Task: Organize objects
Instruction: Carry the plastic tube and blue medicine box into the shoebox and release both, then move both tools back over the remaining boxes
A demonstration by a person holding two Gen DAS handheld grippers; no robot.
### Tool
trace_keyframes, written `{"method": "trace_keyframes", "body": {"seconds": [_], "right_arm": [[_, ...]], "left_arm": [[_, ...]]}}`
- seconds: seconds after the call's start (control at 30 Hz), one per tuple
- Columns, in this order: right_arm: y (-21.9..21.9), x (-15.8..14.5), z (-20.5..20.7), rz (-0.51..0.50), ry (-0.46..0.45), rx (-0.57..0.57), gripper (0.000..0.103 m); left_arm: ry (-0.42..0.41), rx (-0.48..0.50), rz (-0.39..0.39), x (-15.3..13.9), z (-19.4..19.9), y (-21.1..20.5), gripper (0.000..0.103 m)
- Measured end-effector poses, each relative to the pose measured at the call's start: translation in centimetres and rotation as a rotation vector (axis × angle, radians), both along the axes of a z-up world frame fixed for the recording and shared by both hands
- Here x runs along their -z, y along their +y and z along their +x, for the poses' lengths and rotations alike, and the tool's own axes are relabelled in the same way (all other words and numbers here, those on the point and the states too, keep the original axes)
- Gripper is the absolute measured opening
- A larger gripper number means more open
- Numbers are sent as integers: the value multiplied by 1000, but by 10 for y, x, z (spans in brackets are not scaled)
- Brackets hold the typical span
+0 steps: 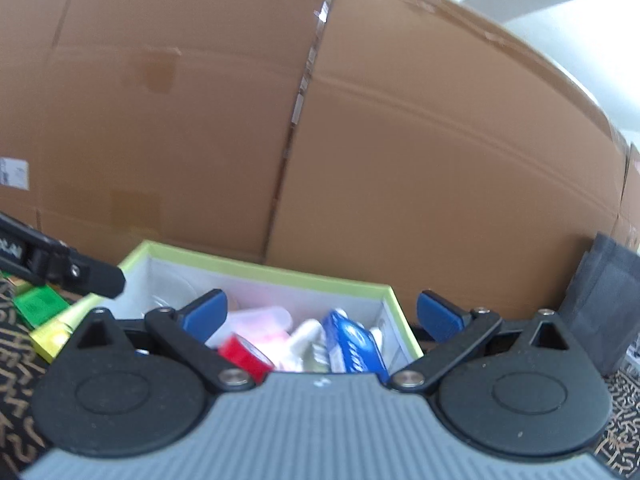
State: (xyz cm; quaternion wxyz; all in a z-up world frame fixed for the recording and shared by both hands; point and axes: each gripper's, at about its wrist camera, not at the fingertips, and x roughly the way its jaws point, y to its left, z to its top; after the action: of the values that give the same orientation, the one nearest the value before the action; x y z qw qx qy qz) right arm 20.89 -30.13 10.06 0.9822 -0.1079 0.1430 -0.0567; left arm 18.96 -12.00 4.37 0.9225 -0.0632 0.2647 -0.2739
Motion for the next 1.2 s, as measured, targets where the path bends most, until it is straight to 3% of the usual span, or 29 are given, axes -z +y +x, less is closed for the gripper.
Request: {"method": "trace_keyframes", "body": {"seconds": [0.33, 0.47, 0.67, 0.77, 0.97, 1.2], "right_arm": [[65, -27, -30, 70, -43, -156, 103], [100, -12, -36, 111, 1, -212, 103], [150, 29, -31, 222, 149, -253, 103], [170, 52, -21, 258, 217, -215, 103], [182, 83, 6, 346, 283, -93, 89], [182, 96, 34, 395, 304, 25, 85]], "left_arm": [[-2, -88, 10, 8, -35, 73, 85], [25, -172, 54, 28, -40, 111, 85], [124, -258, 35, 62, -40, 156, 85], [141, -291, 36, 72, -39, 169, 85], [133, -299, 57, 80, -34, 181, 85], [152, -298, 32, 84, -24, 187, 85]]}}
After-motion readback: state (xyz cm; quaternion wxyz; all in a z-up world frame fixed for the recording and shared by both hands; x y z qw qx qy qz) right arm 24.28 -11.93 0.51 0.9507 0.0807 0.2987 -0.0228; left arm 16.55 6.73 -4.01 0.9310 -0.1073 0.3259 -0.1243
